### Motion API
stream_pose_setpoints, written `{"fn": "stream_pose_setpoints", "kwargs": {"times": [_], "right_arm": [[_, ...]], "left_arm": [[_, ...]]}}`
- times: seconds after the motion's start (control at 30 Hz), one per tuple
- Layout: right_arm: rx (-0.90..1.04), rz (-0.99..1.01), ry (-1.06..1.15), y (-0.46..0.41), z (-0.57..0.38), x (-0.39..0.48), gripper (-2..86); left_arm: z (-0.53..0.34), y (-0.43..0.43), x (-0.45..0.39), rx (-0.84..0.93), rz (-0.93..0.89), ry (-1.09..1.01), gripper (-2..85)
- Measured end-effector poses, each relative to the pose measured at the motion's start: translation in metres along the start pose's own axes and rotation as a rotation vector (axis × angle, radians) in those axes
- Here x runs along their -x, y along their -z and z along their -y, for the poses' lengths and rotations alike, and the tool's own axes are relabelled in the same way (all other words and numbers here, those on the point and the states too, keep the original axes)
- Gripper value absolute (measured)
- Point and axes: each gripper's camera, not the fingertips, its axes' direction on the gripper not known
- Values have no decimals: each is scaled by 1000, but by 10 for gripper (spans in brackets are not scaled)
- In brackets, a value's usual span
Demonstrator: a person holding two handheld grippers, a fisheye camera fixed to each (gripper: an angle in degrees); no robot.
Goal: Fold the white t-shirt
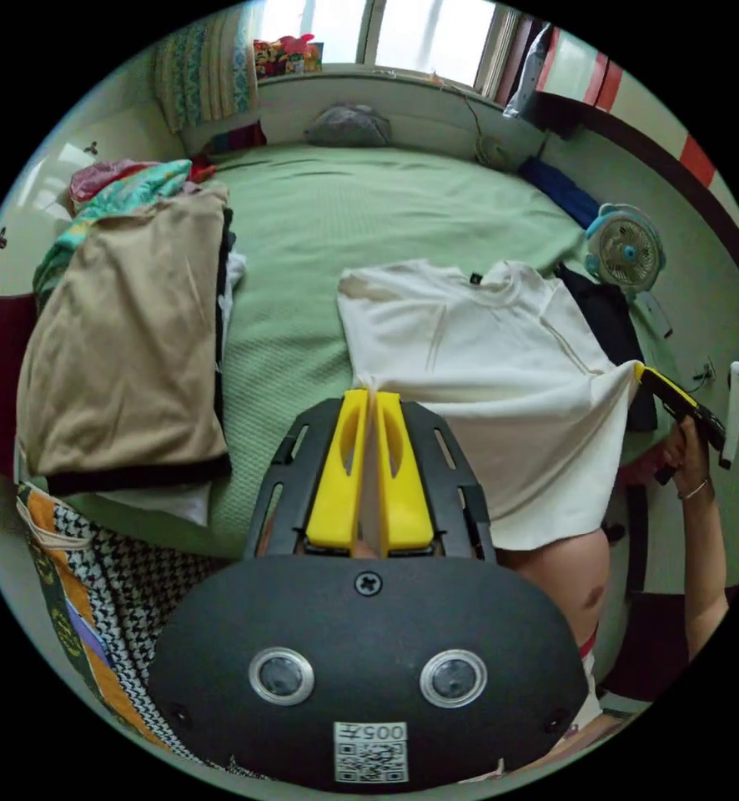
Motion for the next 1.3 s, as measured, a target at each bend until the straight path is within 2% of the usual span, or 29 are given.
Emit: {"fn": "stream_pose_setpoints", "kwargs": {"times": [0.2, 0.37, 0.53, 0.83, 1.1, 1.3], "right_arm": [[64, -43, -59, -22, 36, -10, -11], [97, -31, -93, -23, 25, -27, 19], [54, 81, -25, 16, -35, -47, 45], [124, 41, 34, 18, -117, -34, 60], [184, -3, 32, -6, -120, -37, 37], [157, -45, -2, 18, -119, -68, 5]], "left_arm": [[37, -13, 4, 1, -2, 55, 27], [29, -21, 7, 33, -7, 49, 40], [-6, -17, 20, 33, 10, 55, 50], [-65, -18, 17, 57, -70, 87, 52], [-81, -44, -10, 135, -56, 14, 62], [-86, -62, -13, 169, -31, 22, 55]]}}
